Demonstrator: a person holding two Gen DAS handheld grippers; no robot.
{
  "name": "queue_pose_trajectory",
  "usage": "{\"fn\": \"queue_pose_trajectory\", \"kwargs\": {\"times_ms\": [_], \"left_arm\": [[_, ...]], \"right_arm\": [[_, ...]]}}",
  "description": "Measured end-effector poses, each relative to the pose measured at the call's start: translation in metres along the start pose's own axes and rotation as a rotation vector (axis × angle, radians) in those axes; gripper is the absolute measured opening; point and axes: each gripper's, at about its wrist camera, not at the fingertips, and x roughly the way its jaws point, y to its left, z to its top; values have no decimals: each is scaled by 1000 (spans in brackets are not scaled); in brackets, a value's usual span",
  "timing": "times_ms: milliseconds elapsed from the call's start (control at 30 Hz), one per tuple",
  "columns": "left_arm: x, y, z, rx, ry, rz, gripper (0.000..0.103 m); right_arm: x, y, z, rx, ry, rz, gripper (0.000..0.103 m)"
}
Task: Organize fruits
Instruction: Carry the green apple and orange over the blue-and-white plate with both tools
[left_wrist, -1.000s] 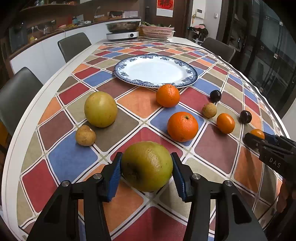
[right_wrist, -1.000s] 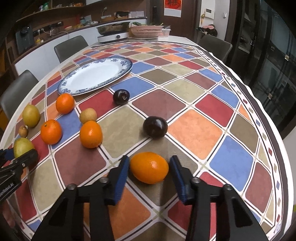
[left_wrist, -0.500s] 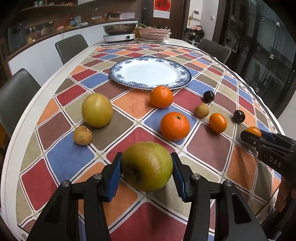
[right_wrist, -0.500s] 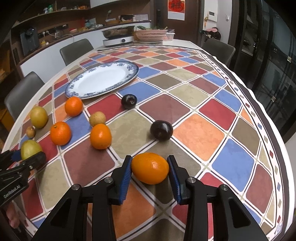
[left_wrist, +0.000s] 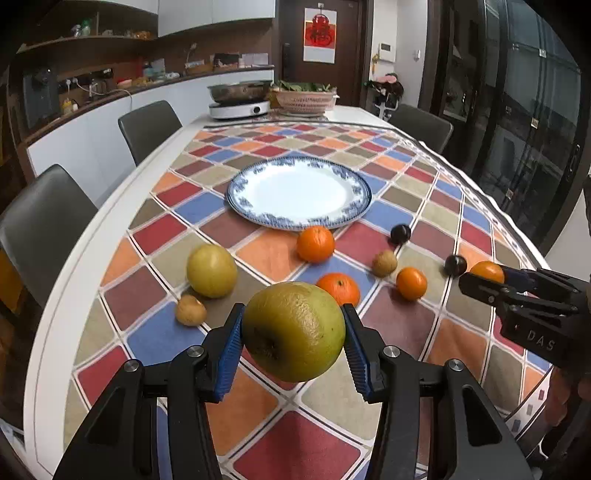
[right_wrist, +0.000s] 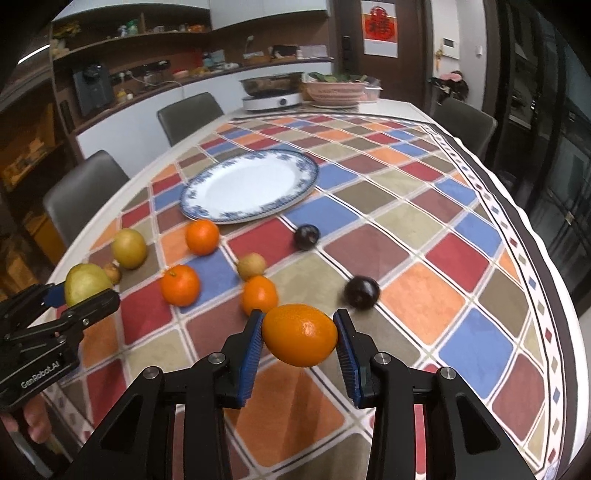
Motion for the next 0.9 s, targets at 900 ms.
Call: {"fn": "queue_pose_trajectory", "kwargs": {"times_ms": [900], "left_arm": [[5, 48, 88, -24, -55, 29, 50]], "right_arm": [[26, 59, 106, -116, -1, 153, 39]]}}
